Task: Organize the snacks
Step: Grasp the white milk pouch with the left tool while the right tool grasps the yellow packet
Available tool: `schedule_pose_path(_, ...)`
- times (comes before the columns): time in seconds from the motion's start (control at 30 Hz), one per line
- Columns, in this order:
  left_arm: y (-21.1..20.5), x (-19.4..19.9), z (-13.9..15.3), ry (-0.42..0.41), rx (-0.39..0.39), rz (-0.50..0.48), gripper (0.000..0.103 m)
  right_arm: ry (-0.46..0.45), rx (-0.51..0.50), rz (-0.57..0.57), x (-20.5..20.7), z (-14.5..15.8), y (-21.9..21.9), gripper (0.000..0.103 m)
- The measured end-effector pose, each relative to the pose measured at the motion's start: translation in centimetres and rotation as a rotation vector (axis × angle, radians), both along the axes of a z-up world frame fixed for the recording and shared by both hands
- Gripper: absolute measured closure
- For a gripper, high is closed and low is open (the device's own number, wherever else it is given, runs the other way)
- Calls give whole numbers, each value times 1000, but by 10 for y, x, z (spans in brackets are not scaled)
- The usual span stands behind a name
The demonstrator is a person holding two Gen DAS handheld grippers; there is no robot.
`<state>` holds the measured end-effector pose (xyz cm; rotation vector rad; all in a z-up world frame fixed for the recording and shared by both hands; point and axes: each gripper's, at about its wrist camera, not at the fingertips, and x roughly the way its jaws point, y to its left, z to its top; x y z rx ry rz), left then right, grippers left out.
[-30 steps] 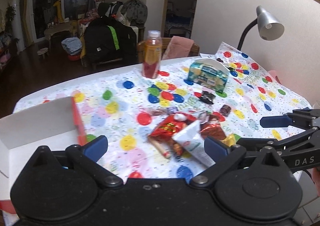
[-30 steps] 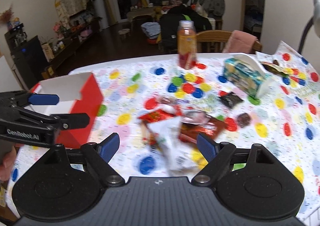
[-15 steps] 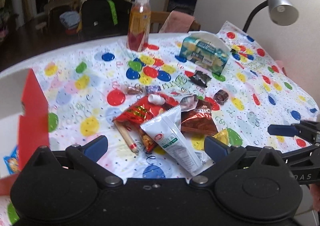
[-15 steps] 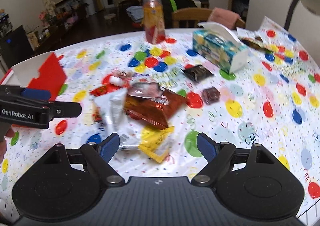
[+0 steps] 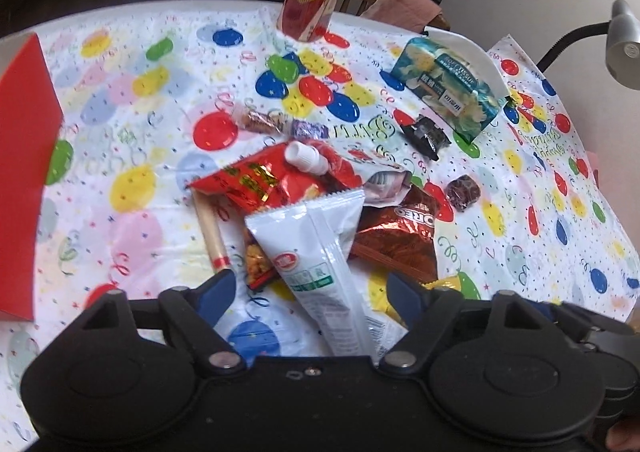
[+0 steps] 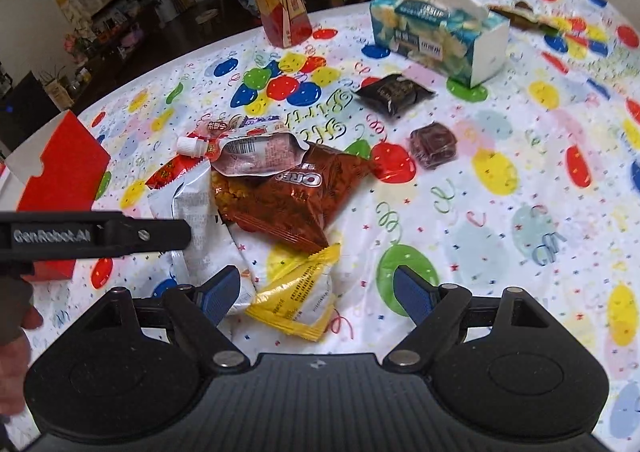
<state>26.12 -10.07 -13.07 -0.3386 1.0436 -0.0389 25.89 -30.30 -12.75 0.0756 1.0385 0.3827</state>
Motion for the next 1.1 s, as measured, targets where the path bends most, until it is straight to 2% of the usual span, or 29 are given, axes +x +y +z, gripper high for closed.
schedule_pose_path(0.2, -8, 7, -11, 52, -38, 25, 38, 64, 38, -15, 12, -13, 0, 40)
schedule_pose_path(0.5, -19, 11, -21, 84, -54, 22, 58, 130, 95, -6, 15, -22, 0, 58)
schedule_pose_path(0.57, -19, 10, -21, 83, -55, 28, 61, 127, 95, -4, 15, -23, 0, 59)
schedule_pose_path(0.63, -18, 10, -21, 84, -49, 33, 73, 130, 105, 2, 15, -23, -1, 62)
schedule_pose_path(0.77, -17, 7, -21, 83, -33, 32, 82, 116, 80, 15, 11, -20, 2, 64)
schedule_pose_path(1.1, -13, -6, -8, 67, -14, -14, 85, 103, 49, 38, -2, -3, 4, 65)
